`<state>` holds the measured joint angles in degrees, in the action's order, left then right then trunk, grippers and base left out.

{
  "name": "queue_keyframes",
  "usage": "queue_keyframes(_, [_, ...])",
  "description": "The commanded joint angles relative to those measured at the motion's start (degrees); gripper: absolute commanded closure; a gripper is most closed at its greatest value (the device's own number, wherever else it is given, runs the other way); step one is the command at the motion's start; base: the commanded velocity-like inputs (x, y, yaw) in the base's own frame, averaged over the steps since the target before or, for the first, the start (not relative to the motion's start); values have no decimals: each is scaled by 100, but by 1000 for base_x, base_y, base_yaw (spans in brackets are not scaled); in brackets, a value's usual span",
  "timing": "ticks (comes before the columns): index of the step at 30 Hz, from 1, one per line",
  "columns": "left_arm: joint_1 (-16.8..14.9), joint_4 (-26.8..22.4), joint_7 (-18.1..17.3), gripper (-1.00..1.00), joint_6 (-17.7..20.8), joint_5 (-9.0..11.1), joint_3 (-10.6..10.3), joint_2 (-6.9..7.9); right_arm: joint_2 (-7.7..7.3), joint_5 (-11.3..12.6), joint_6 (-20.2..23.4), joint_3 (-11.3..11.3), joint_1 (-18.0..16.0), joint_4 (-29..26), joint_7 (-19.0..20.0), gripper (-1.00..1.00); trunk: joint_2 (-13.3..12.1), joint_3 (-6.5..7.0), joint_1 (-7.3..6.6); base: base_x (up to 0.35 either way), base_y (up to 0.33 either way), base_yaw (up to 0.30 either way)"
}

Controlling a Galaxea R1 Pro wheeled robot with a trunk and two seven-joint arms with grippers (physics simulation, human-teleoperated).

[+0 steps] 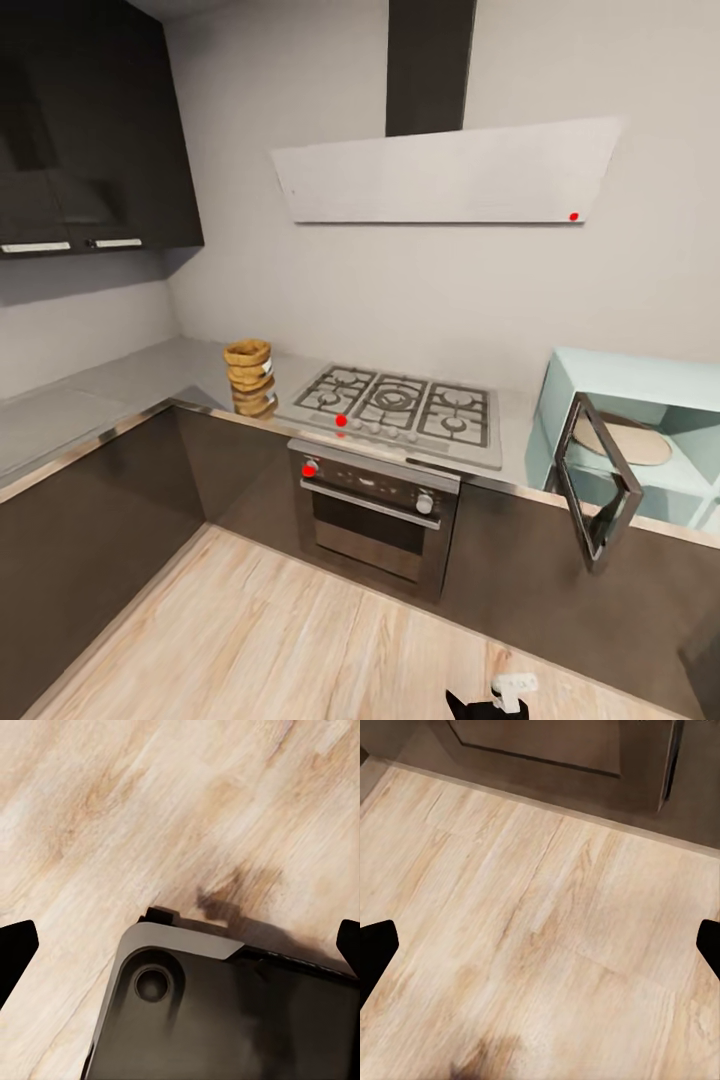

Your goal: In the kitchen, take the popcorn bag from the countertop, put it into the microwave, and heat it until the popcorn is cooked so the cooked popcorn ends up inside the bag.

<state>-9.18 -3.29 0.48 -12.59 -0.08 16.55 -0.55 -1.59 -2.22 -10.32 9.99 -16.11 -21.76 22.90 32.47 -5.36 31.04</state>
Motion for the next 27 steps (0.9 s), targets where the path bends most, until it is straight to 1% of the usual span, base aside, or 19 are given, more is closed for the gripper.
queue_keyframes(1, [-5, 4, 5, -100, -18, -1, 14, 0, 6, -24, -14, 47, -6, 5, 46, -100, -33, 8, -20, 7, 6, 0])
queue_keyframes(14, [-5, 4, 5, -100, -17, 0, 15, 2, 8, -24, -14, 47, -6, 5, 48, -100, -554, 242, -306, 11, 18, 0])
queue_keyframes(20, [-5, 4, -2, -100, -6, 0, 15, 18, 6, -27, -14, 47, -6, 4, 51, -100, -795, 349, -438, 0, 241, 0])
queue_keyframes(22, [-5, 4, -3, -100, 2, 0, 15, 14, 4, -114, -11, 18, -9, -4, 68, -100, -875, 385, -482, 2, 332, 0])
queue_keyframes(24, [-5, 4, -4, -100, 8, -6, 12, 12, 9, -316, 4, -89, -13, -15, 75, -100, -955, 421, -525, 60, 344, 0])
queue_keyframes(25, [-5, 4, -4, -100, 9, -7, 10, 12, 37, -382, 7, -142, -14, -24, 74, -100, -955, 421, -525, 106, 347, 0])
queue_keyframes(27, [-5, 4, -4, -100, 10, -3, 13, 8, 162, -461, 15, -261, -14, -72, 74, -100, -955, 421, -525, 138, 347, 0])
